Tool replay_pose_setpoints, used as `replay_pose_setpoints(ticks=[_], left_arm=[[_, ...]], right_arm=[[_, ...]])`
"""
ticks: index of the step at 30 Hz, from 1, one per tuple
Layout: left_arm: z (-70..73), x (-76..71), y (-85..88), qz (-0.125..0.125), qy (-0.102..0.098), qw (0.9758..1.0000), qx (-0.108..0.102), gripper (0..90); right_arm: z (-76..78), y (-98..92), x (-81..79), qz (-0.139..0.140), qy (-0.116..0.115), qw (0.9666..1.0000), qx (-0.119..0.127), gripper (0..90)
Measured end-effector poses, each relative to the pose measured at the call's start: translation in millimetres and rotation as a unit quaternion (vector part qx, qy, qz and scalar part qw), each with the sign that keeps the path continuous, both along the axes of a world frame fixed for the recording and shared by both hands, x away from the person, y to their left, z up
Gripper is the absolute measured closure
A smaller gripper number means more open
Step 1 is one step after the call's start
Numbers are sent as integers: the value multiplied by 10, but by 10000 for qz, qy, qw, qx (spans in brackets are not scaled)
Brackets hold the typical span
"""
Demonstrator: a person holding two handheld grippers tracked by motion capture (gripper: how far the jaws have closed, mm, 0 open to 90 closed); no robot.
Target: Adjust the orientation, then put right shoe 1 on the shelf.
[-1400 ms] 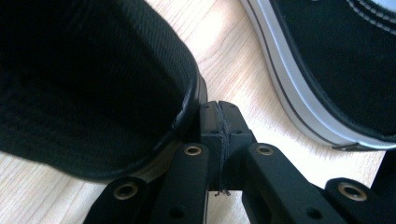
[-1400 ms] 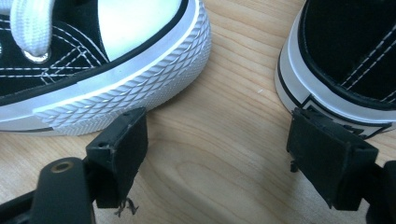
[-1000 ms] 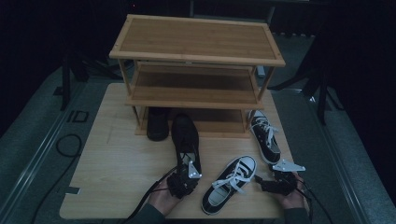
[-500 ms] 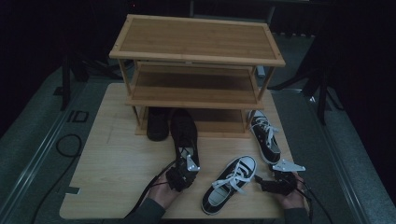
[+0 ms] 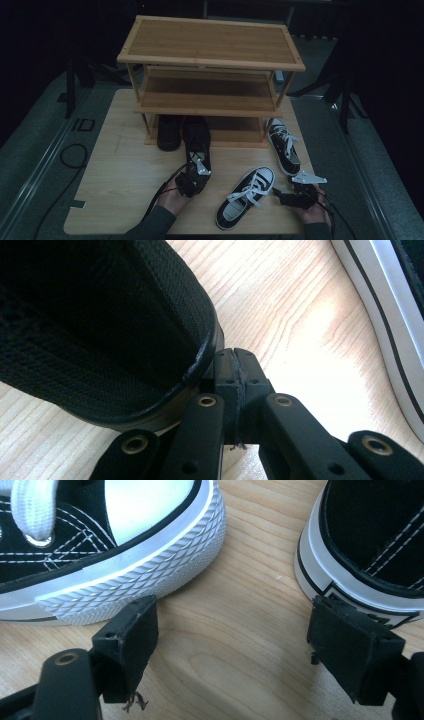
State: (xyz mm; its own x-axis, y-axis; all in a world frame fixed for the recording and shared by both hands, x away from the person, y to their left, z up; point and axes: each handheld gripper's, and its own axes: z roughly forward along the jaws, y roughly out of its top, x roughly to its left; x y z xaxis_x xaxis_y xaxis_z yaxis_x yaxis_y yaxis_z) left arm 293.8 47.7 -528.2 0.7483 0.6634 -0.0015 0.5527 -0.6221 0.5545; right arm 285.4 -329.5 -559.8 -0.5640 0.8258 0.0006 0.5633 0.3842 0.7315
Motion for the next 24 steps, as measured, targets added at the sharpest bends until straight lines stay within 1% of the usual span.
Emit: replay_pose_setpoints(ticks=[2,5,13,19,24], left_arm=[[2,2,-1,38,-18,10000,24,895],[10,17,2,21,-21,10000,30,895],[40,104,-3,88,-30,10000,-2,895],[41,175,38,239,-18,9997,-49,895],[55,234,50,253,-28,9997,8,895]], right_arm=[[0,0,0,0,-1,10000,-1,204],[0,0,0,-1,1,10000,2,203],[0,0,0,0,0,10000,-1,203],[0,0,0,0,0,10000,2,203],[0,1,0,-2,1,10000,2,203]])
